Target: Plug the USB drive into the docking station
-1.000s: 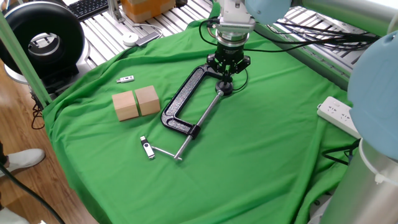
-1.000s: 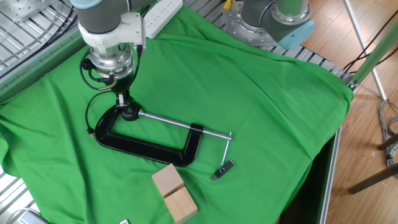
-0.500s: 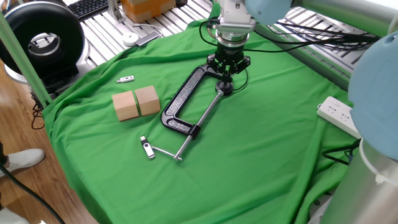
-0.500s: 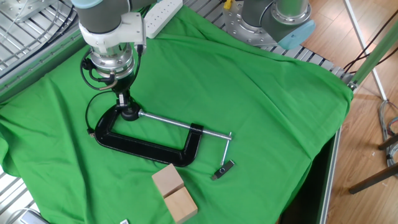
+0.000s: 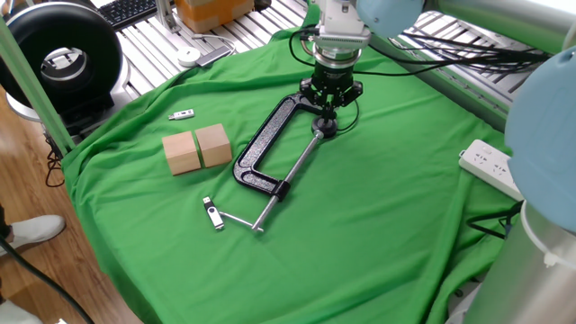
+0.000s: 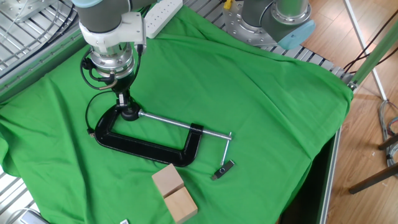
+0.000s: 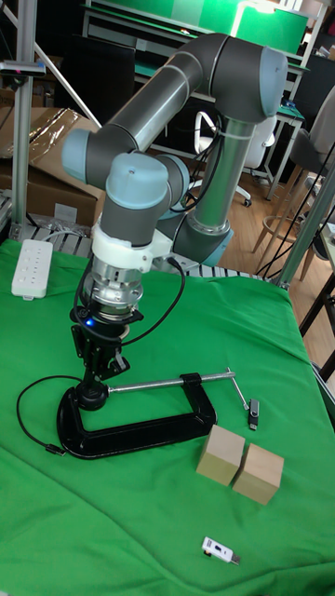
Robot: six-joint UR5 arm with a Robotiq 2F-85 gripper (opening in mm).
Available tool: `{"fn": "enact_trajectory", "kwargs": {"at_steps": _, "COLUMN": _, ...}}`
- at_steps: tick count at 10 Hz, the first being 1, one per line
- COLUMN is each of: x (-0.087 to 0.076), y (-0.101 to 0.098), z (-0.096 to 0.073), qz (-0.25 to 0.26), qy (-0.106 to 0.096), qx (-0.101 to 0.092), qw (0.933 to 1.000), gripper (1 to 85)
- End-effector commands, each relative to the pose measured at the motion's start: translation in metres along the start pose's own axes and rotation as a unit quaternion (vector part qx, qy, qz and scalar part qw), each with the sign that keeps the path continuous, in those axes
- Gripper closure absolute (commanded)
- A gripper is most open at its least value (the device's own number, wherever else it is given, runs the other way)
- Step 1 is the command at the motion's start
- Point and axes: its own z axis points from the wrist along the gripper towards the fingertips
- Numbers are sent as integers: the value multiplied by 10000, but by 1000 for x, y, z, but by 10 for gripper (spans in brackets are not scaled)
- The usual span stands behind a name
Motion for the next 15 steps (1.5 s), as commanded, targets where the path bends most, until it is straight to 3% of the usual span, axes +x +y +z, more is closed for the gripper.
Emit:
{"fn": "enact_trajectory", "kwargs": {"at_steps": 1, "x": 1, "y": -3, "z": 0, "qz": 63, "qy": 10, "qx": 85, "qw": 9999, "gripper": 840}}
{"fn": "enact_trajectory", "kwargs": {"at_steps": 5, "x": 2, "y": -3, "z": 1, "qz": 81, "qy": 32, "qx": 161, "qw": 9998, "gripper": 840}}
{"fn": "enact_trajectory", "kwargs": {"at_steps": 12, "x": 0, "y": 0, "z": -4, "qz": 86, "qy": 59, "qx": 123, "qw": 9999, "gripper": 840}}
{"fn": "enact_trajectory", "kwargs": {"at_steps": 15, "x": -1, "y": -1, "z": 3, "qz": 72, "qy": 21, "qx": 118, "qw": 9999, "gripper": 840}}
